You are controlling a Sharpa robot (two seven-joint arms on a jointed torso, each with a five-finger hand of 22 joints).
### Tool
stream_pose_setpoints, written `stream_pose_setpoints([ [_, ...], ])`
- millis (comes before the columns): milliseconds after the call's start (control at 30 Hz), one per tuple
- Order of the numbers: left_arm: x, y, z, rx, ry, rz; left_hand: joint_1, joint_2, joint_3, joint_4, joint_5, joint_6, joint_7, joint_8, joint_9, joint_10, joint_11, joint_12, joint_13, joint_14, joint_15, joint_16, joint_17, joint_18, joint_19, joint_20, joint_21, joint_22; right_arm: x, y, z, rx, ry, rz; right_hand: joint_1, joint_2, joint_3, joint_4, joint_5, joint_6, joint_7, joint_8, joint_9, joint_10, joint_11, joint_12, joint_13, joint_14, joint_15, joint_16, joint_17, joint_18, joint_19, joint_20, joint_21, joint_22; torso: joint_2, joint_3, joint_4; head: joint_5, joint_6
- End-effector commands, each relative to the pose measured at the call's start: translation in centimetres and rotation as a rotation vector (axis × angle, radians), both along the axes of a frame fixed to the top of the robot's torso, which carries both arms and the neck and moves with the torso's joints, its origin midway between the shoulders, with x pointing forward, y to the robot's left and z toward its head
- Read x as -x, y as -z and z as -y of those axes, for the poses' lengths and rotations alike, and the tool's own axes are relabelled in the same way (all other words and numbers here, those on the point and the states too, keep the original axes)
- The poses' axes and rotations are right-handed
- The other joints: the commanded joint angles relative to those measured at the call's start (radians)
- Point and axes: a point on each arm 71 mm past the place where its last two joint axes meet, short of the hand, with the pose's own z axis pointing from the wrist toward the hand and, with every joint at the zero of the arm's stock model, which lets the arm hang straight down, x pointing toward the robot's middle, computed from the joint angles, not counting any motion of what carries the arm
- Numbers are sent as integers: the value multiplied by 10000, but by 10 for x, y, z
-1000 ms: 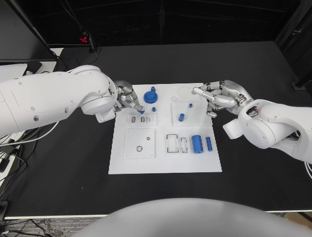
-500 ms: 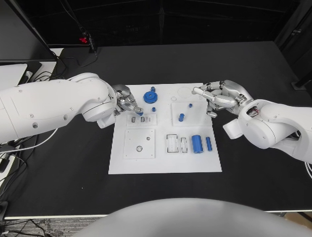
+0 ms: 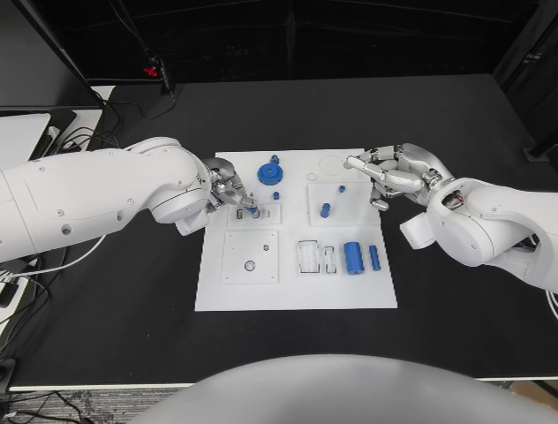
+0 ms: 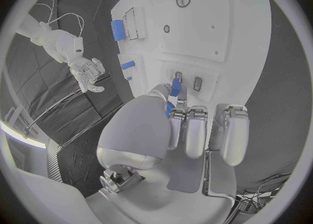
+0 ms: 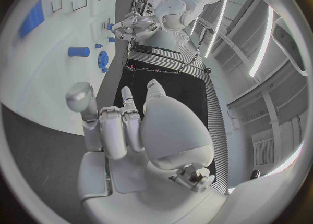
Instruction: Assemble the parts on the task board
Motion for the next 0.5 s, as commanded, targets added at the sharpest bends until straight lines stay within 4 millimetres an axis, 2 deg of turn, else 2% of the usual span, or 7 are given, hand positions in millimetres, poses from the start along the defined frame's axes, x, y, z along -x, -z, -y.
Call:
stream_pose_setpoints([
  [33,0,0,0,10,-18,-42,11,115,21,64,42,346,-302,192,51,1081,-70,-24,2610,1073,-70,9,2635,-64,1062,21,31,2635,0,-1,-1,-49,-52,71,27,77,-43,1,69,-57,13,51,12,1061,25,-33,2608,546,-4,-39,1800,186,-67,15,-47,-9,0,7,10,3,2],
  [167,0,0,0,15,-61,-21,4,126,25,83,51,346,-304,187,47,1081,-70,-24,2610,1073,-70,9,2635,-64,1062,20,31,2635,0,-1,-1,-50,-51,75,27,77,-43,1,69,-57,13,51,12,1061,25,-33,2608,546,-4,-39,1800,186,-67,15,-47,-9,1,-1,0,17,2],
  [500,0,1,-3,-57,-81,-102,-6,151,41,125,85,345,-306,172,35,1081,-74,-24,2610,1073,-73,9,2635,-64,1062,18,31,2635,0,-1,0,-48,-47,72,27,77,-43,1,69,-57,13,51,12,1061,25,-33,2608,546,-4,-39,1800,186,-67,15,-47,-9,3,7,6,21,2],
])
